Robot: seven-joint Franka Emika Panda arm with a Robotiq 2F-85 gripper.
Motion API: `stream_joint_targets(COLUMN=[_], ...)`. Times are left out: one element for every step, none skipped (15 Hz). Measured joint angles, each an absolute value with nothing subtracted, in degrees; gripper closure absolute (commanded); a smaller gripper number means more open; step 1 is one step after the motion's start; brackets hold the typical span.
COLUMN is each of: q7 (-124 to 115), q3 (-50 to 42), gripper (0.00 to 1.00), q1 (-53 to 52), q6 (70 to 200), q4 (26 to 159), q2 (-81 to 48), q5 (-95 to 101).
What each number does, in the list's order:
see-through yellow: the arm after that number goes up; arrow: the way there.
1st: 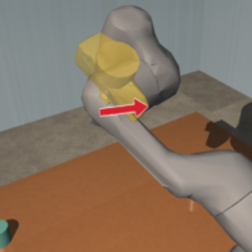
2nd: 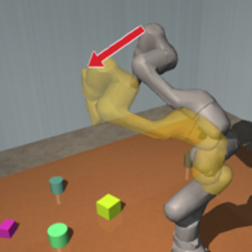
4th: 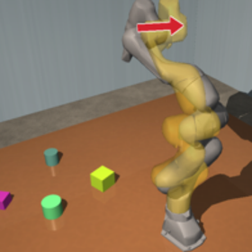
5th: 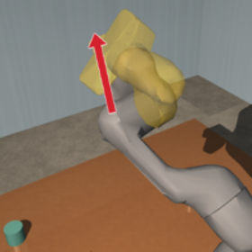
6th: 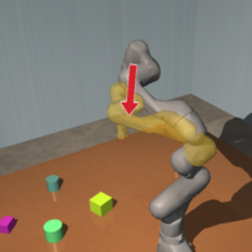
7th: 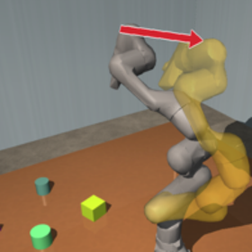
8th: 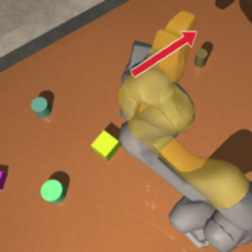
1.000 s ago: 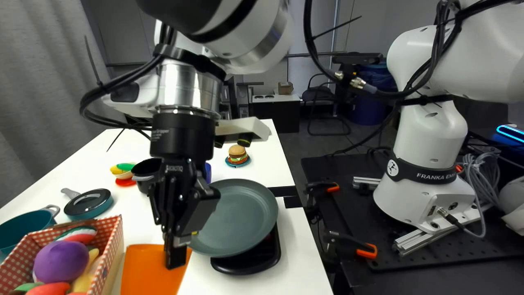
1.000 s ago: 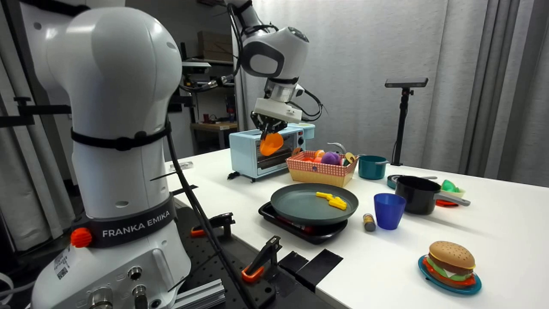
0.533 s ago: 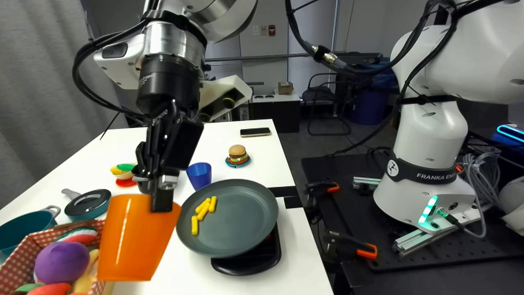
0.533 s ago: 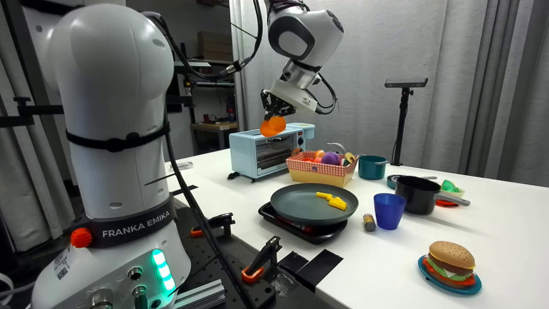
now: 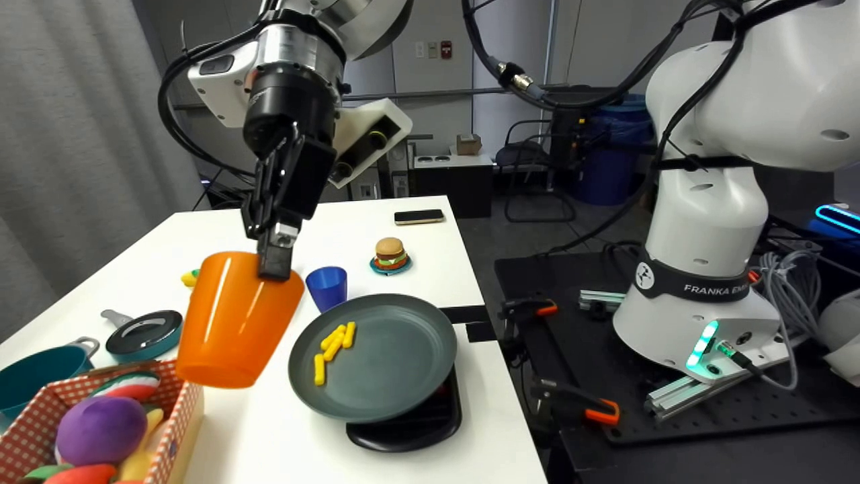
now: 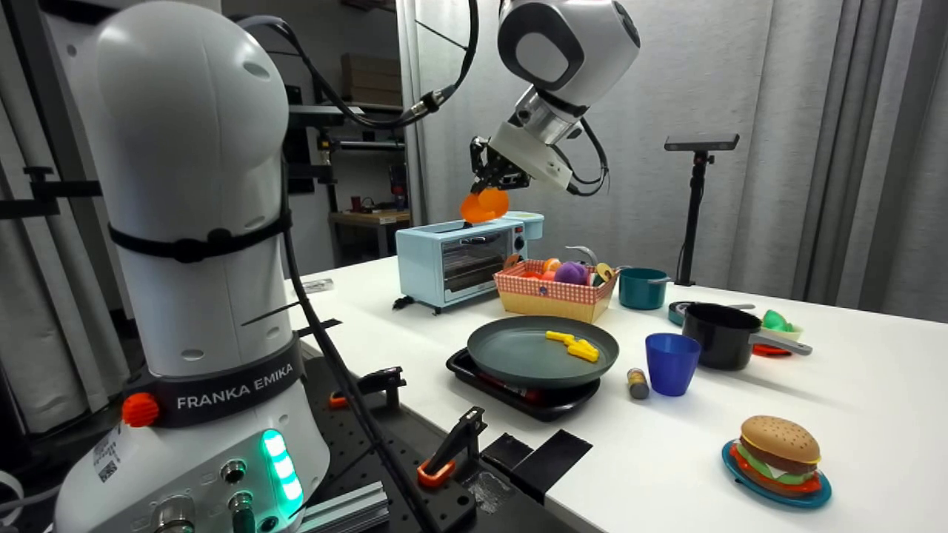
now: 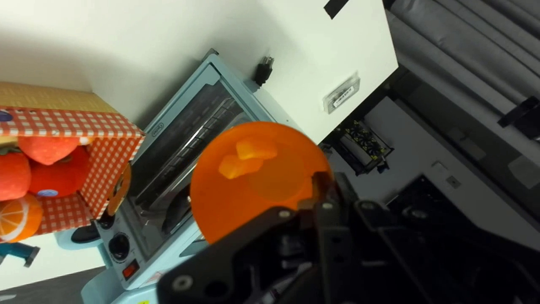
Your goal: Pour the things in the orange cup onto the plate
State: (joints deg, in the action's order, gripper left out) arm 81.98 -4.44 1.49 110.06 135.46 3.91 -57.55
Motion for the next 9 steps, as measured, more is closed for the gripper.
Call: stream_joint_targets(q7=[82.7,83.7,84.6,85.8,87.0,88.1,89.0,89.8,90.3], q3=[-4.7,-4.9,-5.1,-5.3,-5.5,-5.6,-5.7,-5.8,-5.8], gripper=[0.99,0.99,0.99,0.99,0.99,0.99,0.99,0.99,0.99], q1=[1.8,2.0,2.2,2.4,2.5,2.7,2.8,2.8,2.9], q6=[108.3,106.5,104.6,102.7,100.8,99.0,97.5,96.3,95.5], q4=[135.2,135.0,134.7,134.5,134.3,134.1,133.8,133.6,133.4], q2=[3.9,3.9,3.9,3.9,3.8,3.8,3.7,3.7,3.6], q5=[-57.6,-57.6,-57.6,-57.7,-57.8,-57.9,-57.9,-57.9,-57.9])
